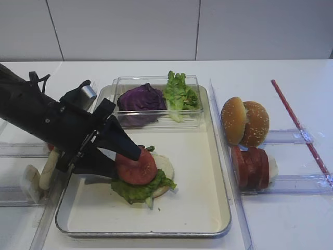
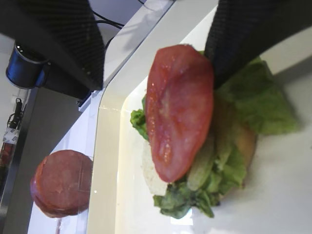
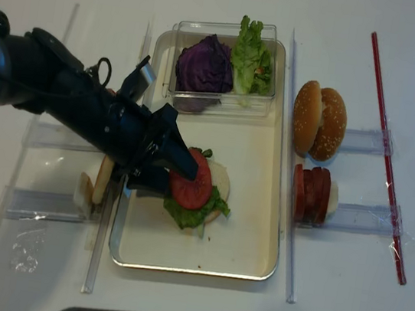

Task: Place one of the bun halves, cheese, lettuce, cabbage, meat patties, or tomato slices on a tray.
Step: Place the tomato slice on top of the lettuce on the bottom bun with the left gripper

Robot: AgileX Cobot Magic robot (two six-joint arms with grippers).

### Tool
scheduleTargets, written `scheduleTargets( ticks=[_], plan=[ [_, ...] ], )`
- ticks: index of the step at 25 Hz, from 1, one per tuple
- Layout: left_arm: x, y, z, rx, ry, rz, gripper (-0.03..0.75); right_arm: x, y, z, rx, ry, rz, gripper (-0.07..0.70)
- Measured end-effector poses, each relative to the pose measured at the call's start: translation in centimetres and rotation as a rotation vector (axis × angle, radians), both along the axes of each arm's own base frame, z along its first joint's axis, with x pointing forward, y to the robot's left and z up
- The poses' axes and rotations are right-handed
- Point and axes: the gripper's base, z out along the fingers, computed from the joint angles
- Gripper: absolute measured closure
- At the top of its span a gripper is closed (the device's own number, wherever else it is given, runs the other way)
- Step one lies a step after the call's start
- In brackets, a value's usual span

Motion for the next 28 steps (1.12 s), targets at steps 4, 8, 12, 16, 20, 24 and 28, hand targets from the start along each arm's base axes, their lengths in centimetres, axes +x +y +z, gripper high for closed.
scheduleTargets(
  ticks=[4,8,12,16,20,24,28],
  plan=[
    [0.1,0.0,0.0,0.006,-0.005,0.005,0.267,0.0,0.0,0.0,0.000,-0.002,0.000,0.169],
    [0.1,0.0,-0.1,0.010,-0.009,0.010,0.267,0.0,0.0,0.0,0.000,-0.002,0.000,0.169],
    [0.2,0.1,-0.1,0.015,-0.011,0.013,0.267,0.0,0.0,0.0,0.000,-0.002,0.000,0.169],
    [0.1,0.2,-0.3,0.034,-0.007,0.011,0.267,0.0,0.0,0.0,0.000,-0.002,0.000,0.169],
    [0.1,0.3,-0.4,0.048,-0.004,0.007,0.267,0.0,0.0,0.0,0.000,-0.002,0.000,0.169],
    [0.4,0.3,0.0,0.057,-0.020,0.004,0.267,0.0,0.0,0.0,0.000,-0.002,0.000,0.169],
    [1.1,-0.1,0.7,0.078,-0.041,-0.009,0.267,0.0,0.0,0.0,0.000,-0.002,0.000,0.169]
  ],
)
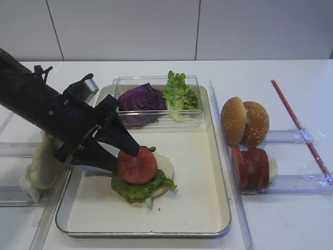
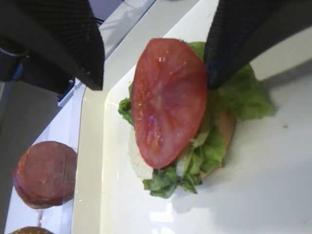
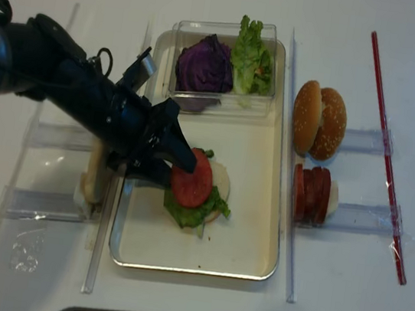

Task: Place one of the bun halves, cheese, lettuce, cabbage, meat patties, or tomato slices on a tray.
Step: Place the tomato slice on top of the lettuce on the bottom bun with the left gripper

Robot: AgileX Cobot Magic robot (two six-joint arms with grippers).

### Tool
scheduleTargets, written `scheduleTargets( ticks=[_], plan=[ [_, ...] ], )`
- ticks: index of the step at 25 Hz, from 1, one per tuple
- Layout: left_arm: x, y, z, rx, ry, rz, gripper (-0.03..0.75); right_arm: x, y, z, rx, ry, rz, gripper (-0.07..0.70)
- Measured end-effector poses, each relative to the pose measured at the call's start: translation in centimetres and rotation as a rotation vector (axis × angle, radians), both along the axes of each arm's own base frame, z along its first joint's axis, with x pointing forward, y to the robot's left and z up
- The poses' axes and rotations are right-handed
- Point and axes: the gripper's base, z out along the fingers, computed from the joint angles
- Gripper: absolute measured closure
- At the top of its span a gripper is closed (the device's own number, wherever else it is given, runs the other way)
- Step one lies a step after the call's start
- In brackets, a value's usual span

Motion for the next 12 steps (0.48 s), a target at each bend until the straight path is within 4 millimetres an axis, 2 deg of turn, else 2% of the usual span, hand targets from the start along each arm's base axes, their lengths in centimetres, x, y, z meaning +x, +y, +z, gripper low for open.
scheduleTargets(
  ticks=[6,12],
  plan=[
    [0.6,-0.6,1.2,0.062,-0.018,-0.053,0.267,0.0,0.0,0.0,0.000,0.000,0.000,0.169],
    [1.3,-0.2,2.1,0.139,-0.028,-0.076,0.267,0.0,0.0,0.0,0.000,0.000,0.000,0.169]
  ],
)
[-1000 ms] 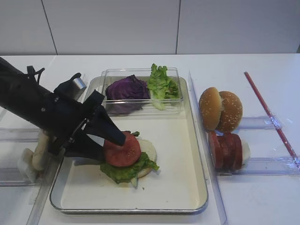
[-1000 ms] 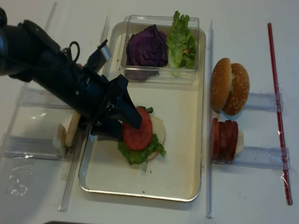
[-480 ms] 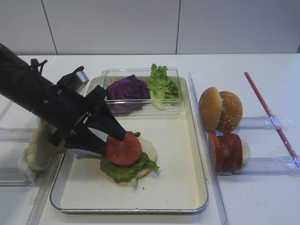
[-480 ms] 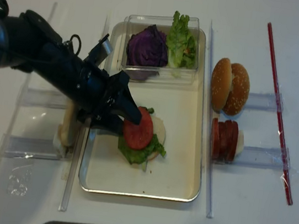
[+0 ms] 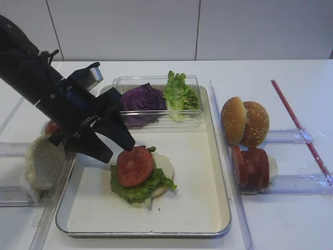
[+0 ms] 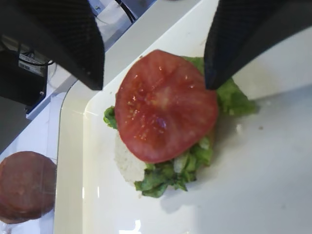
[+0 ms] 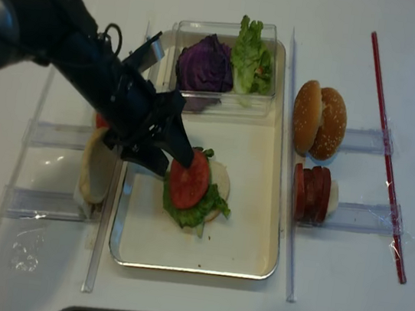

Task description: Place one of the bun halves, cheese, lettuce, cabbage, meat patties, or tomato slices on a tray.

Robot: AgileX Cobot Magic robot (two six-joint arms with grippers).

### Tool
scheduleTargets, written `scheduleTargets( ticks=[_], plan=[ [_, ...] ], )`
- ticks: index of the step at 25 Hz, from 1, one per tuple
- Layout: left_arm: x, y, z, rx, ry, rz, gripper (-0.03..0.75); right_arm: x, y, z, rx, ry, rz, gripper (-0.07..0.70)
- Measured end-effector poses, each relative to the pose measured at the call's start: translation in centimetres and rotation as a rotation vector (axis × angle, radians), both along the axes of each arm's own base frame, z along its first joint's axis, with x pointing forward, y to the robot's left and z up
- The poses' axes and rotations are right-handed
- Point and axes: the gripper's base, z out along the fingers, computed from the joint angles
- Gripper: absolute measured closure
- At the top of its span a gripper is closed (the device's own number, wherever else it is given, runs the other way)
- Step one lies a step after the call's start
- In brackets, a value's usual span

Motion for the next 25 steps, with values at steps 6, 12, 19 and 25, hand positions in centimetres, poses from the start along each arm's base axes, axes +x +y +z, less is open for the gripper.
scheduleTargets(
  ticks=[6,12,19,25],
  plan=[
    [0.8,0.1,1.0,0.035,-0.031,-0.001,0.267,0.0,0.0,0.0,0.000,0.000,0.000,0.169],
    [1.4,0.1,1.8,0.056,-0.060,0.000,0.267,0.0,0.0,0.0,0.000,0.000,0.000,0.169],
    [2.0,0.6,4.1,0.124,-0.150,-0.012,0.267,0.0,0.0,0.0,0.000,0.000,0.000,0.169],
    [1.5,1.1,8.3,0.159,-0.292,-0.013,0.267,0.0,0.0,0.0,0.003,0.000,-0.002,0.169]
  ],
)
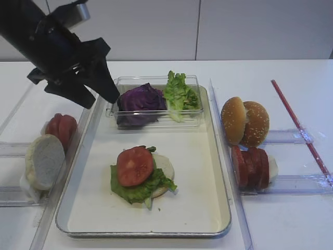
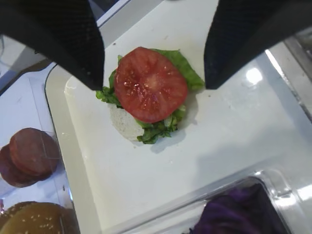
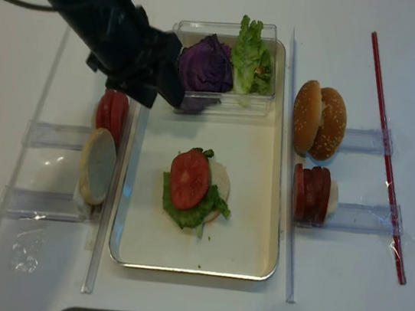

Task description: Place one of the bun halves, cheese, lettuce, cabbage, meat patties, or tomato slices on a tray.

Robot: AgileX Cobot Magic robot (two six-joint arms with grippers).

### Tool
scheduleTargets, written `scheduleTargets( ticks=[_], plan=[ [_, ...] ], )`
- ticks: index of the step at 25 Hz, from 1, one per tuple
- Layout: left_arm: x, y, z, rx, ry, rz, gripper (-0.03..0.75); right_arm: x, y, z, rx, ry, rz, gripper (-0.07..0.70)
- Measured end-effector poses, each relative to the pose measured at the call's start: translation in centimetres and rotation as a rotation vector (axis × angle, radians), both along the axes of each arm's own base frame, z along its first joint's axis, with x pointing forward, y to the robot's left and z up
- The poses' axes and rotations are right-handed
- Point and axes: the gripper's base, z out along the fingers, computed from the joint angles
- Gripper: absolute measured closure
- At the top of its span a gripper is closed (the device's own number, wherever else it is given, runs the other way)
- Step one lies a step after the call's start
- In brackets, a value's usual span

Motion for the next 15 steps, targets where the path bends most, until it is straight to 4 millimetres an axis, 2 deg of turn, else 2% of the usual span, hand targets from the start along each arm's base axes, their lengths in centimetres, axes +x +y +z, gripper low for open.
scheduleTargets(
  ticks=[5,15],
  plan=[
    [-0.9,0.9,2.2,0.076,-0.087,-0.017,0.267,0.0,0.0,0.0,0.000,0.002,0.000,0.169],
    [-2.2,3.6,4.0,0.340,-0.181,0.028,0.267,0.0,0.0,0.0,-0.002,0.002,0.001,0.169]
  ],
)
